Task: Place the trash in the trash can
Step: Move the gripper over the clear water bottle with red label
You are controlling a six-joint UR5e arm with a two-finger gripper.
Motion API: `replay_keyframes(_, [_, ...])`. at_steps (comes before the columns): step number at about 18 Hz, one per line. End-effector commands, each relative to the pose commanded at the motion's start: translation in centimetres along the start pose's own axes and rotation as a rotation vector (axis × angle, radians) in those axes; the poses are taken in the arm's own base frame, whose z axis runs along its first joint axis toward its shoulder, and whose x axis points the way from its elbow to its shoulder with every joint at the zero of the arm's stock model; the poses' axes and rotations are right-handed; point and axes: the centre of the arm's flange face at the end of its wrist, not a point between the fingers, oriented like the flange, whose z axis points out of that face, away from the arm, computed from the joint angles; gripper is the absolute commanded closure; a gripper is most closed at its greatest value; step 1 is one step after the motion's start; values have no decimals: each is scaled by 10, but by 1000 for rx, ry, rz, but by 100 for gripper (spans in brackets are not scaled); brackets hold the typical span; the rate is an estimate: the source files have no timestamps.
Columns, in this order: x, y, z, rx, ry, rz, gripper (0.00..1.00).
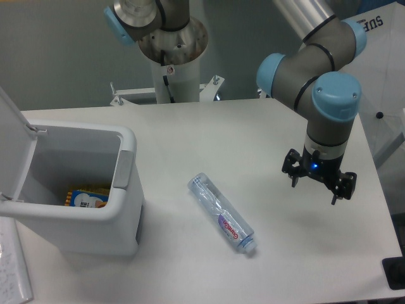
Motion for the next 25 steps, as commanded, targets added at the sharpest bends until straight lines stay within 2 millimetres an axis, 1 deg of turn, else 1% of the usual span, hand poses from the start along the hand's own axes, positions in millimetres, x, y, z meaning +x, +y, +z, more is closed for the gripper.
replay_keyframes(11, [2, 0, 2, -1, 3, -3, 0])
replay_keyframes(14, [7, -10, 9, -1, 10, -2, 0])
replay_keyframes(16, [11, -13, 12, -5, 20, -35, 0])
replay_keyframes(18, [18, -16, 19, -11, 31, -131, 0])
replay_keyframes(20, [29, -35, 26, -13, 41, -188, 0])
replay_keyframes(22, [36, -44, 35, -22, 54, -291, 0])
replay_keyframes(24, [51, -71, 42, -23, 66, -332, 0])
replay_keyframes(25, [54, -79, 45, -22, 69, -375, 0])
